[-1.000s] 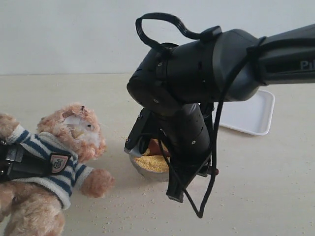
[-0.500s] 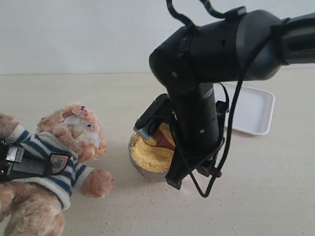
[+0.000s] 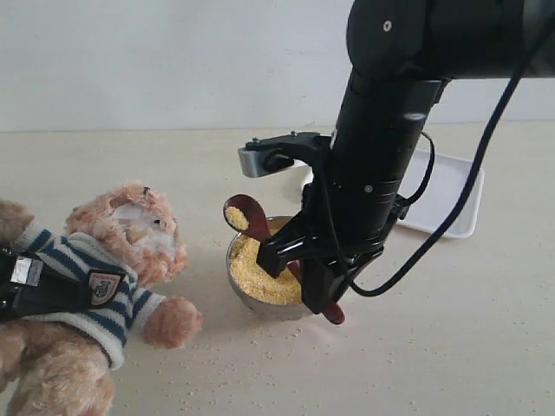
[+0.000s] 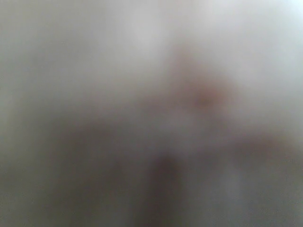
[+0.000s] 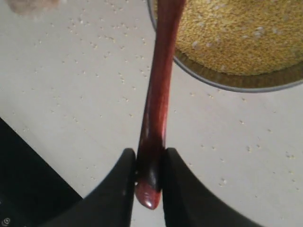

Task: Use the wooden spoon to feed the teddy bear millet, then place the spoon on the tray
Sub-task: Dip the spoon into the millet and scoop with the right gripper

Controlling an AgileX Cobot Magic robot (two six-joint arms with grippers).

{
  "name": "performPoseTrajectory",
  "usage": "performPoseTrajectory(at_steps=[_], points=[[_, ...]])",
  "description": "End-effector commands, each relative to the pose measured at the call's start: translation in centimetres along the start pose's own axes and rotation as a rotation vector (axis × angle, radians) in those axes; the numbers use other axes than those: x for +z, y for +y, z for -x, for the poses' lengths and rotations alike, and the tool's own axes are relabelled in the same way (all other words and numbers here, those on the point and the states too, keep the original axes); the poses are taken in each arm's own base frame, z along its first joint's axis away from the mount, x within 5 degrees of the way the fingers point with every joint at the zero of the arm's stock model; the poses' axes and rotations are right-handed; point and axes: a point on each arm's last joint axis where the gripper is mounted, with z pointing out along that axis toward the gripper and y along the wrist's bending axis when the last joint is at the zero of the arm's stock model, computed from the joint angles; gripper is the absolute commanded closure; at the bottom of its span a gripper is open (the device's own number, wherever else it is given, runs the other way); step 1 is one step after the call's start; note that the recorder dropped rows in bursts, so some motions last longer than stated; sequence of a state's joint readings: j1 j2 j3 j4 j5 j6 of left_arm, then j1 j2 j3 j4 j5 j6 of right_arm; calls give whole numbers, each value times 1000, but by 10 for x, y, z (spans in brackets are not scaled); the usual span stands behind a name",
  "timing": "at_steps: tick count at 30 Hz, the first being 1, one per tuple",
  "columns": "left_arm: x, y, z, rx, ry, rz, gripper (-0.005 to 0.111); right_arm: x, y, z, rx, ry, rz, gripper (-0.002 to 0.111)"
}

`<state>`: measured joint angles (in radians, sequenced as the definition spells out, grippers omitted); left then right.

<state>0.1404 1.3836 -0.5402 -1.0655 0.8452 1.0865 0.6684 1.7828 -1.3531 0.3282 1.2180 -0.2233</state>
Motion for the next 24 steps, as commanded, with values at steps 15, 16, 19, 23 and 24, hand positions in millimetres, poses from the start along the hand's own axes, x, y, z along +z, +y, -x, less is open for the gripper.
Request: performPoseTrajectory(at_steps=[15, 16, 19, 23, 24], points=[[0, -1, 0, -5, -4, -15, 101, -2, -15, -33, 23, 38, -15, 99], [0, -1, 0, -5, -4, -15, 101, -5, -14, -34, 18, 29, -17, 99], [0, -1, 0, -5, -4, -15, 101, -10, -12, -36, 15, 12, -20, 99], [0, -1, 0, -5, -4, -15, 101, -16, -11, -38, 4, -3, -37, 99], [0, -1, 0, -5, -4, -15, 101, -17, -11, -39, 5, -4, -50, 99]])
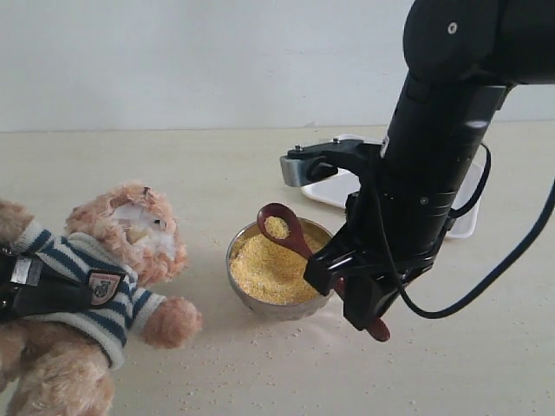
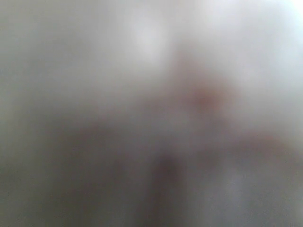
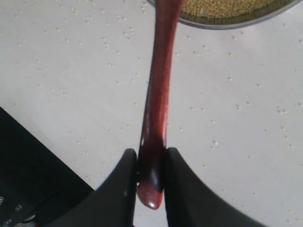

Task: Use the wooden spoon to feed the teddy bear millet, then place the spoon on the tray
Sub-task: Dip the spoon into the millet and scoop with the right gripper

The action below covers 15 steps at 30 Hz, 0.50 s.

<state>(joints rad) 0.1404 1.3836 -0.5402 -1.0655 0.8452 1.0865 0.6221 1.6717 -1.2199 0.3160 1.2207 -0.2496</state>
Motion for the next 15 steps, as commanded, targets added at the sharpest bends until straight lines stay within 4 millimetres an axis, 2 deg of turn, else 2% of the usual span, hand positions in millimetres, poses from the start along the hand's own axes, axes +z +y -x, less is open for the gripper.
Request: performPoseTrajectory(at_steps=[1, 15], points=[[0, -1, 0, -5, -4, -15, 101, -9, -2, -5, -1, -18, -46, 99], [0, -1, 0, -5, -4, -15, 101, -7, 10, -4, -19, -18, -13, 99]])
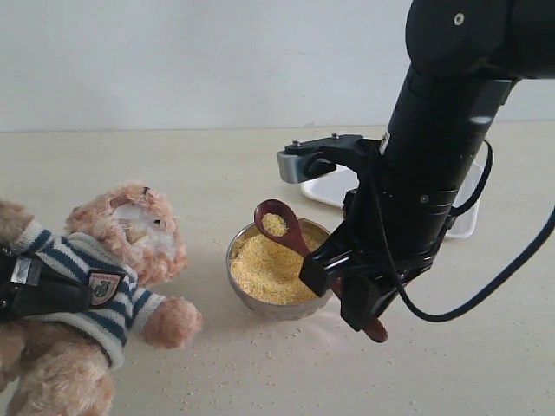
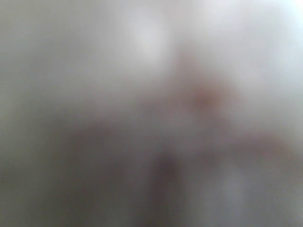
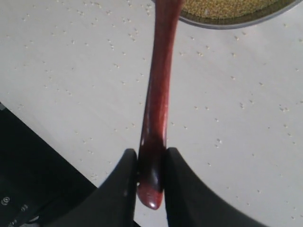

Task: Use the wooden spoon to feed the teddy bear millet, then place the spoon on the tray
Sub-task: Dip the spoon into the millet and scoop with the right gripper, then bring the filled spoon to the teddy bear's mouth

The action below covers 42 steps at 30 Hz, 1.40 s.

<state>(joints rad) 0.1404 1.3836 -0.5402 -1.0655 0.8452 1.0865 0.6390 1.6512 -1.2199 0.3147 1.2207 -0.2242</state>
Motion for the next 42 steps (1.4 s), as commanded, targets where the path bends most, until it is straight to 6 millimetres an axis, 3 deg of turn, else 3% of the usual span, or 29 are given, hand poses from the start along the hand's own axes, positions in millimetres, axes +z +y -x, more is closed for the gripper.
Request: performPoseTrajectory(at_steps=[1, 14, 22, 29, 42], points=[[0, -1, 0, -5, -4, -15, 101, -2, 3, -2, -24, -3, -16, 99], [0, -1, 0, -5, -4, -15, 101, -4, -11, -5, -2, 23, -161, 99], [0, -1, 0, -5, -4, -15, 101, -2, -4, -4, -16, 15, -102, 99], [0, -1, 0, -5, -4, -15, 101, 3, 23, -2, -121, 31, -124, 99], [0, -1, 0, -5, -4, -15, 101, -20, 77, 16, -276, -87, -141, 99]])
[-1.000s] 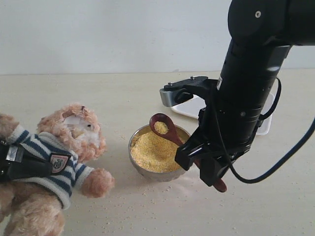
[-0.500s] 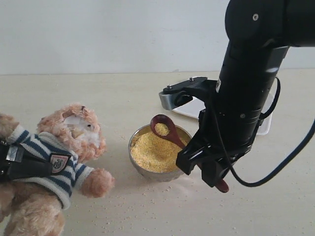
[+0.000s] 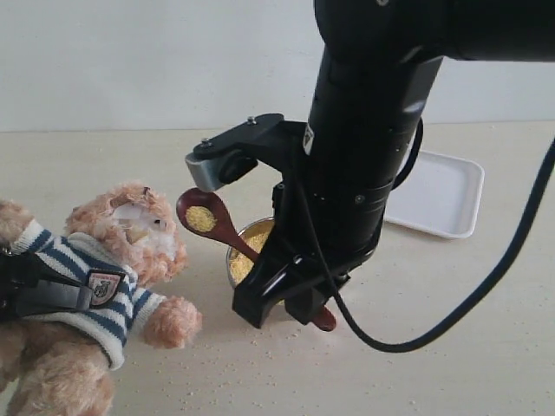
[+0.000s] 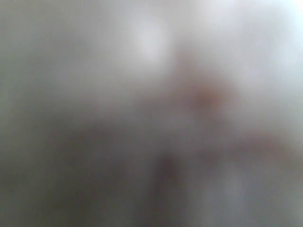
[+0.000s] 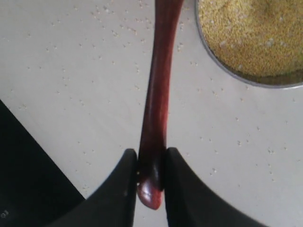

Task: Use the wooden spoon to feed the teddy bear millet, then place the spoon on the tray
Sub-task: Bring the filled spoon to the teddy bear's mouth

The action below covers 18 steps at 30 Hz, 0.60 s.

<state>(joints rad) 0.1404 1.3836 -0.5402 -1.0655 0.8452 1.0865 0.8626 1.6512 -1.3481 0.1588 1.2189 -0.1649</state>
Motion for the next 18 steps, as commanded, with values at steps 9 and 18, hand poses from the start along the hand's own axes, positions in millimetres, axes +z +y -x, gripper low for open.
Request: performPoseTrajectory(at_steps=[9, 18], points=[[0, -1, 0, -5, -4, -15, 101, 0, 34, 37, -80, -45, -38, 99], [0, -1, 0, -5, -4, -15, 101, 23, 27, 77, -153, -40, -206, 99]])
